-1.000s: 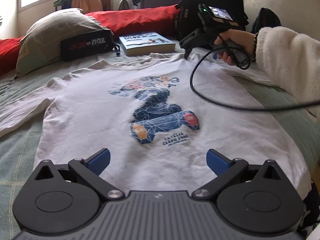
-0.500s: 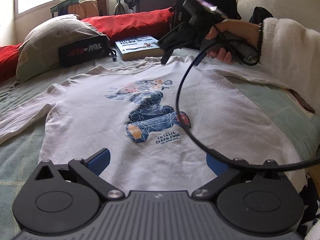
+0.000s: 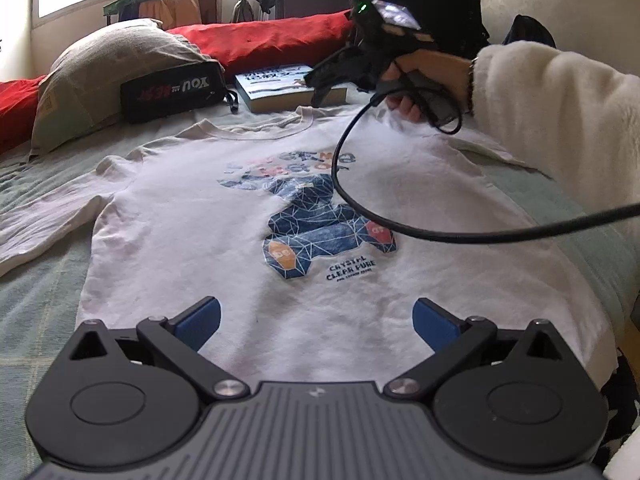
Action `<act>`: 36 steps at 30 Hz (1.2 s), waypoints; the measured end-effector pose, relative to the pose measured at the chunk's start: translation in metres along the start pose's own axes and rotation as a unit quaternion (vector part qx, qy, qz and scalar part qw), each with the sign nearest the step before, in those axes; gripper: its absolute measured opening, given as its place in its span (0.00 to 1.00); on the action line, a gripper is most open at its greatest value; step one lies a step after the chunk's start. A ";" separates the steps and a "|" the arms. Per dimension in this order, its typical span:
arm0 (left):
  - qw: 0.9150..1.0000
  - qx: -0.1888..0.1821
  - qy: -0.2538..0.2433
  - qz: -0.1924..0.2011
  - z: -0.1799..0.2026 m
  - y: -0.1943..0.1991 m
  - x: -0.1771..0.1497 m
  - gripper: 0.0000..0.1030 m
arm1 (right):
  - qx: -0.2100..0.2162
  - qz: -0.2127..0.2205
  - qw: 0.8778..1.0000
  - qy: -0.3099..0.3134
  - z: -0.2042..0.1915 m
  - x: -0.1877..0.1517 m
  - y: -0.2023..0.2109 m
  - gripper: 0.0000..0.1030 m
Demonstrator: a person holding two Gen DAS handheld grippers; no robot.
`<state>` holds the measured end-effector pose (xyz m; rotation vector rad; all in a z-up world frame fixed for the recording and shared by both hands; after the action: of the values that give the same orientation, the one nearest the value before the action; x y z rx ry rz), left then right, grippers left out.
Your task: Fold clothes
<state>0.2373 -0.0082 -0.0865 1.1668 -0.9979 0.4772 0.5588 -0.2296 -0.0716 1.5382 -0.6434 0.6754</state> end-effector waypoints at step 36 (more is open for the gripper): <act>0.989 0.145 -0.021 -0.032 -0.144 0.079 0.031 0.99 | 0.144 0.002 0.987 0.066 -0.069 -0.216 0.244 1.00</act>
<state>0.2503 0.1473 -0.0264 1.4689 -0.9444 0.5617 0.2299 -0.1757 -0.0649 1.7391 -0.4630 0.8960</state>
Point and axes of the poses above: each gripper's, at about its wrist camera, not at the fingertips, and y roughly against the way its jaws point, z to its right, x to its top, the point moved 5 cm from there along -y, roughly the way its jaws point, and after that the axes turned 9 degrees about z, right-handed, at the moved point
